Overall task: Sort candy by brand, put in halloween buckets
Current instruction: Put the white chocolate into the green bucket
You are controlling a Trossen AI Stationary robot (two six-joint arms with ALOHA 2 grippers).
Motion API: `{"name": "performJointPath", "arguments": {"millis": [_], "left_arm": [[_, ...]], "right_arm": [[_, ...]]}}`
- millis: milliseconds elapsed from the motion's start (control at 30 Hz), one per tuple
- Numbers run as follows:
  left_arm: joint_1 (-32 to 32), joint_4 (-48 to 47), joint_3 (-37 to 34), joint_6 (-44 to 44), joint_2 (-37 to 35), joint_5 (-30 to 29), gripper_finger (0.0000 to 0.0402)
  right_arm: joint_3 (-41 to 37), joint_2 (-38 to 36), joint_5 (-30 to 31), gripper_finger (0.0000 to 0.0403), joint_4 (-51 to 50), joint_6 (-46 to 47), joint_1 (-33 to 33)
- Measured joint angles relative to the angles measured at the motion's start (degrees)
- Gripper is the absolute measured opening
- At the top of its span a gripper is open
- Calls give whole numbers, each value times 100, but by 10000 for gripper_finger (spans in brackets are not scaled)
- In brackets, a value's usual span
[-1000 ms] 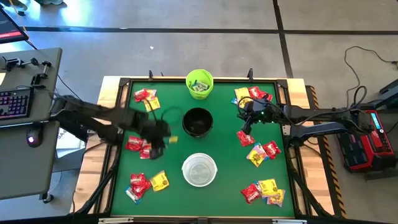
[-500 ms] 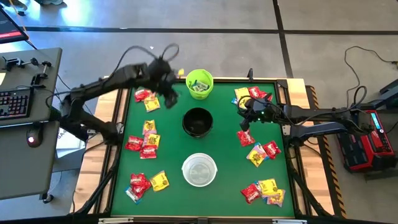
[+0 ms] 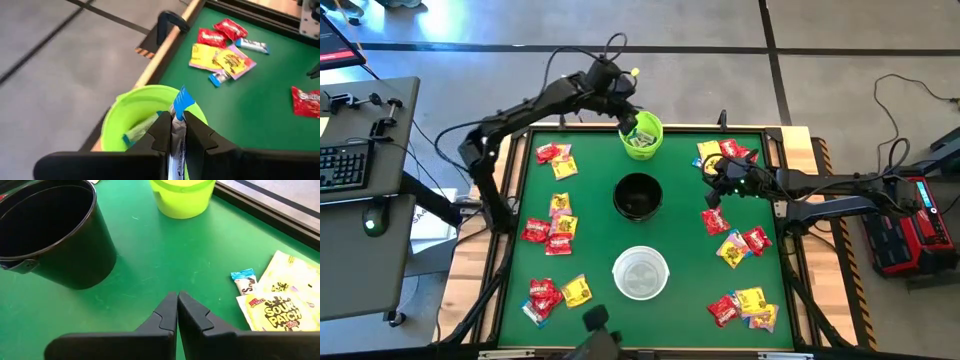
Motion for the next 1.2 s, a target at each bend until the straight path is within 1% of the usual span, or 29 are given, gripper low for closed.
{"name": "performJointPath", "arguments": {"millis": [67,200,433,633,900,1067,1200], "left_arm": [[21,99,0,-6,178,125,17],[17,202,0,152,472,114,17],[25,596,0,144,903,99,17],[33,684,2,149,1180,109,17],[63,742,2,236,1453,96,17],[65,711,2,234,1507,95,18],[63,744,2,234,1507,70,31]], "right_arm": [[0,0,61,0,-1,20,-1],[0,0,185,0,-3,40,1],[0,0,341,0,-3,127,-1],[0,0,521,0,25,171,-1],[0,0,705,0,40,270,-1],[0,0,815,0,38,280,-1],[0,1,854,0,40,298,-1]]}}
